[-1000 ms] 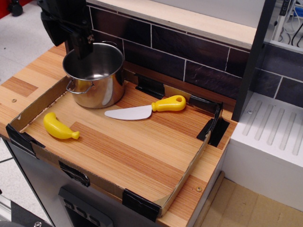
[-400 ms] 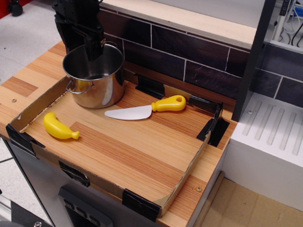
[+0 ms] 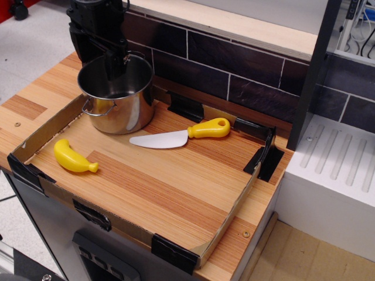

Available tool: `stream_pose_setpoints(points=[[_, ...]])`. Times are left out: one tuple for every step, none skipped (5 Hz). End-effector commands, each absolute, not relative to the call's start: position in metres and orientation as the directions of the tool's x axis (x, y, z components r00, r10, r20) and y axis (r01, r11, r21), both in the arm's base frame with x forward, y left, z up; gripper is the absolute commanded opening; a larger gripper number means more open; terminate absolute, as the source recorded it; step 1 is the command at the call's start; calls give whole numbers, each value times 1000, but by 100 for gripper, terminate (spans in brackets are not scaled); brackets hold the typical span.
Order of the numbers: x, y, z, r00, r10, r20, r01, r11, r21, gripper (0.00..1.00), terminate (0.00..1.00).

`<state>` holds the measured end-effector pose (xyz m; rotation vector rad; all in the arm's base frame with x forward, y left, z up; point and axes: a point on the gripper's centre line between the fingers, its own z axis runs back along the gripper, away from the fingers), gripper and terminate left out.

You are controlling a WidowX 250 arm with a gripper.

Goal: Topple metal pot

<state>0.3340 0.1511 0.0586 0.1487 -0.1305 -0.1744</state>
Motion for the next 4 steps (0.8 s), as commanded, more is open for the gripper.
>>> stream_pose_setpoints(points=[[339, 154, 79, 961, -208, 184, 164, 960, 227, 0, 0], [338, 158, 83, 955, -236, 179, 175, 938, 300, 0, 0], [335, 162, 92, 953, -244, 178, 174, 925, 338, 0, 0], [328, 164, 110, 940, -278, 197, 167, 880, 444, 0, 0]])
